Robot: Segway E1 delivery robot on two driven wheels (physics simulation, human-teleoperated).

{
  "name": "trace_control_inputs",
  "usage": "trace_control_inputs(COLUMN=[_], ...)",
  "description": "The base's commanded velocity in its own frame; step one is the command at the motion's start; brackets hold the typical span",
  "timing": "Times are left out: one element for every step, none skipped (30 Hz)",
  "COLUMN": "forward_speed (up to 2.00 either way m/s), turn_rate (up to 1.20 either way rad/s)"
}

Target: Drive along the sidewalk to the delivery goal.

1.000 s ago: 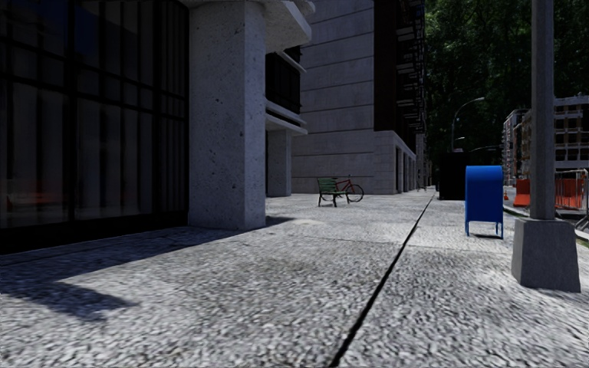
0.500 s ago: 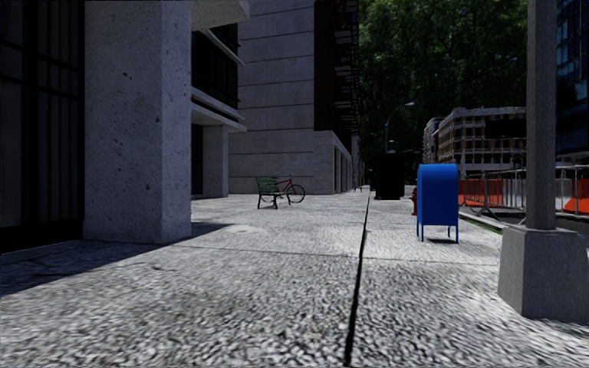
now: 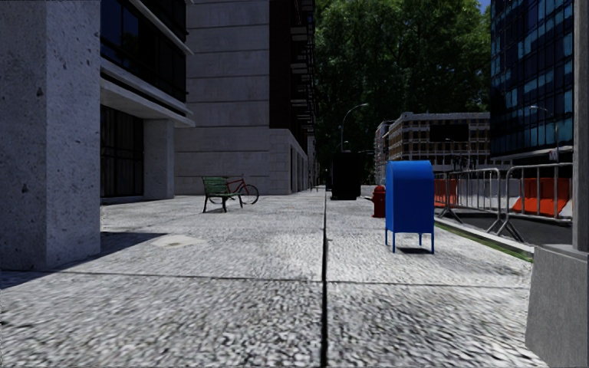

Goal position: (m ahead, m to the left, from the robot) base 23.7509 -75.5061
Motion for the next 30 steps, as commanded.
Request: trace_control_inputs(forward_speed=[1.71, 1.71, 1.71, 1.71, 1.71, 1.71, 1.71, 1.71, 1.71, 1.71, 1.71, 1.71, 1.71, 1.71, 1.71, 1.71, 1.71, 1.71, 1.69, 1.69, 1.69, 1.69, 1.69, 1.68, 1.61, 1.59, 1.54, 1.53, 1.53, 1.53], turn_rate=[0.0, 0.0, 0.0, 0.0, 0.0, 0.0, 0.0, 0.0, 0.0, 0.0, 0.0, 0.0, 0.0, 0.0, 0.0, 0.0, 0.0, 0.0, 0.0, 0.0, 0.0, 0.0, 0.0, 0.0, 0.0, 0.0, 0.0, 0.0, 0.0, 0.0])
